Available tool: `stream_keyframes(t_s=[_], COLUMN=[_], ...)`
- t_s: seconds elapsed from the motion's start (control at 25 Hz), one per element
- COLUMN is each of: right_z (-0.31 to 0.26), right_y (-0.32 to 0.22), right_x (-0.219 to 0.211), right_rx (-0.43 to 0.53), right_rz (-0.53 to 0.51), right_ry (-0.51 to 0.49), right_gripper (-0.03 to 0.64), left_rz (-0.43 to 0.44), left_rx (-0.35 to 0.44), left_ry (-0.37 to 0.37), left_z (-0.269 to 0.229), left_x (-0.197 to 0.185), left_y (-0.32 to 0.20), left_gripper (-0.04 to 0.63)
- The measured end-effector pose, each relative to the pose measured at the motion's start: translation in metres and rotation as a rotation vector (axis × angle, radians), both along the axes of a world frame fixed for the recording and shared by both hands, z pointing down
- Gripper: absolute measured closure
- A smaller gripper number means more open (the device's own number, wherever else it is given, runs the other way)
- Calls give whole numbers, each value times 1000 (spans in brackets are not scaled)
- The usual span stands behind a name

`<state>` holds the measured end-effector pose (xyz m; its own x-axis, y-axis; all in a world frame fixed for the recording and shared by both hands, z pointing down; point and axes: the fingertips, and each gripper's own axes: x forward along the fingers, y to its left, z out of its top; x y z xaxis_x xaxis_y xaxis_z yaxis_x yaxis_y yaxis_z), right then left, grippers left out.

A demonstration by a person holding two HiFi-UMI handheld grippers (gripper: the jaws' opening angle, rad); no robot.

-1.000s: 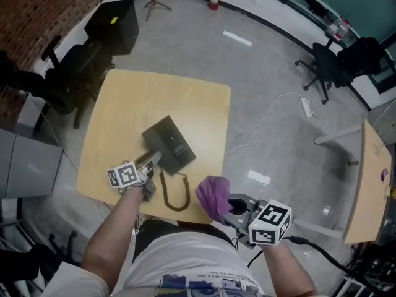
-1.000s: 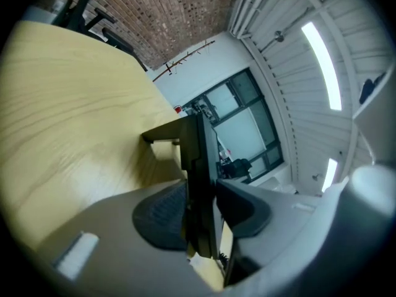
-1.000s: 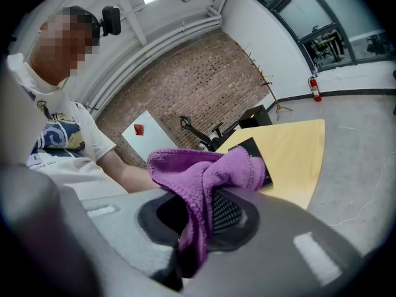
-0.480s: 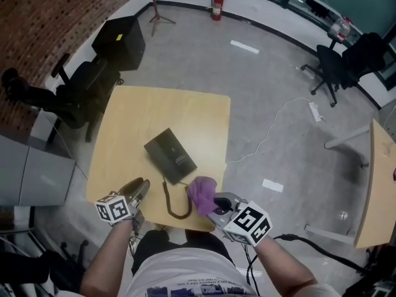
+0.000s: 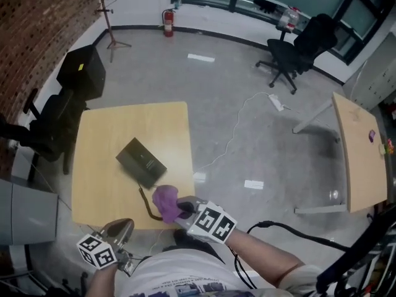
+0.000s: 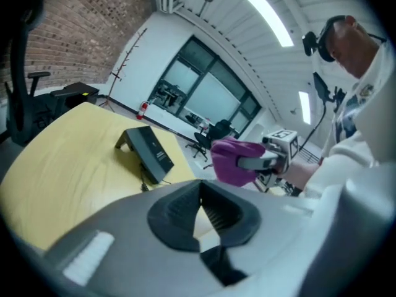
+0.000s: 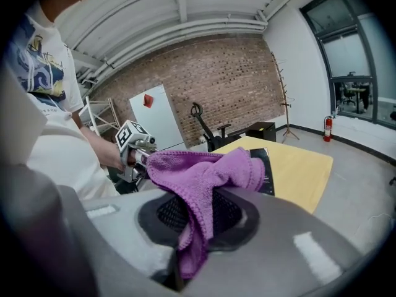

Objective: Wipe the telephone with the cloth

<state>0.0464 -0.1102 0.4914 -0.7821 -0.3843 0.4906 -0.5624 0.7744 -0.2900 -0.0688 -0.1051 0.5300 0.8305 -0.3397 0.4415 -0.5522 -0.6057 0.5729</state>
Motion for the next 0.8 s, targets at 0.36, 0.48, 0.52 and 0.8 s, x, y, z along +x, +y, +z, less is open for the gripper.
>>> stream_keyframes(t_s=[0.36,0.48,0.52,0.8], right_z=[-14,-18,-19,-27], right_y=[68,101,112,181], right_x=[-48,-66,-71,-90], right_rx=[58,69,72,94], right_rz=[13,18,21,4], right_ry=[36,35,32,55], right_gripper=[572,572,572,572], left_rz=[115,130,133,148], left_rx=[53,67,74,92], left_ry=[163,200,205,223], left_z=[-48,-54,-56,-59], left_x=[-7,-12,-13,-25], left_y=[83,114,124,178], left_gripper=[592,592,592,592])
